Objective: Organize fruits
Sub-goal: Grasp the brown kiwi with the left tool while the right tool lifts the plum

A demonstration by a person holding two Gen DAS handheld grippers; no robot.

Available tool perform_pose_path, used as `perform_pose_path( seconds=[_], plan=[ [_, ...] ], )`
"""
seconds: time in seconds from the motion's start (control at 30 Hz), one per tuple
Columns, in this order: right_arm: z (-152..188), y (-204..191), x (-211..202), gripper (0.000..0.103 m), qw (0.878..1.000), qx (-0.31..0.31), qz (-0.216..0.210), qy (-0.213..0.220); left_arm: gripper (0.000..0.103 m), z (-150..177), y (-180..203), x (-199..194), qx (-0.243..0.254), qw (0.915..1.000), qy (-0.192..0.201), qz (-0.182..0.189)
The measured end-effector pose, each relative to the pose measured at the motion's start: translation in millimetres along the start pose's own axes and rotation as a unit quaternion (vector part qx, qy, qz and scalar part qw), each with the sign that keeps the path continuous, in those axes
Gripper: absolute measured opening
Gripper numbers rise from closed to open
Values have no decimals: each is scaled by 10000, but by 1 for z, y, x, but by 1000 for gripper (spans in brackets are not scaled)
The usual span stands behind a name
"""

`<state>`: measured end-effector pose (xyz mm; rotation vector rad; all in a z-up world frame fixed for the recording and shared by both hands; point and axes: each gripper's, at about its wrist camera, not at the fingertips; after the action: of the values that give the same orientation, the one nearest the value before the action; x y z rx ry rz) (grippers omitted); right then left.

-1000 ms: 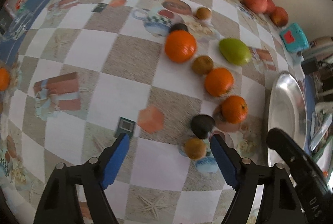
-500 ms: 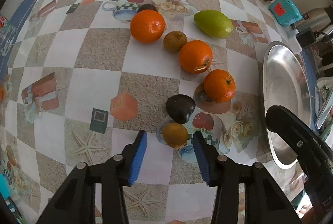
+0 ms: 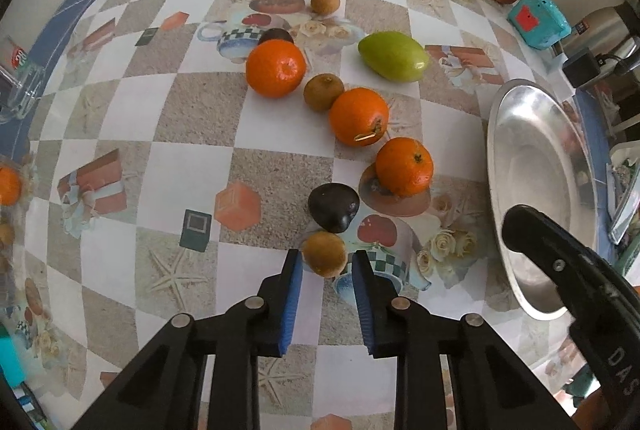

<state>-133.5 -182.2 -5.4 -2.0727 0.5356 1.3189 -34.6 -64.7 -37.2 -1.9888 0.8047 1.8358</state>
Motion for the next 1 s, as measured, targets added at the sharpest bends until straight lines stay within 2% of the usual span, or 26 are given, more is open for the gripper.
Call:
perform_pose_path(
  seconds=[0.2,0.47,0.8,1.0],
  plan=[
    [2,8,-2,25,9999,135,-60,20,29,-6,-10,10,-59,10000,-19,-8],
    [1,11,-6,25,9998,152,-119,77,27,-4,-3,16,-30,9999,-43,-106],
    [1,18,-8,25,9995,253,-171,88,27,-4,-3,-10,-179,9990,393,-129],
    [-3,44,-12,25,9977,664,92,136,27,-6,16,-29,96,9968,776,155]
  ],
)
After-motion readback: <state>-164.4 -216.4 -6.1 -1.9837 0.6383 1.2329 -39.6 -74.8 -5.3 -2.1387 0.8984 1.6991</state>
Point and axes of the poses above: each gripper's, at about its wrist camera, not at the fingertips, and x roughly the way its jaws point, y to its right, z to its underside, and after that the axes turned 2 degrees about -y, right-handed
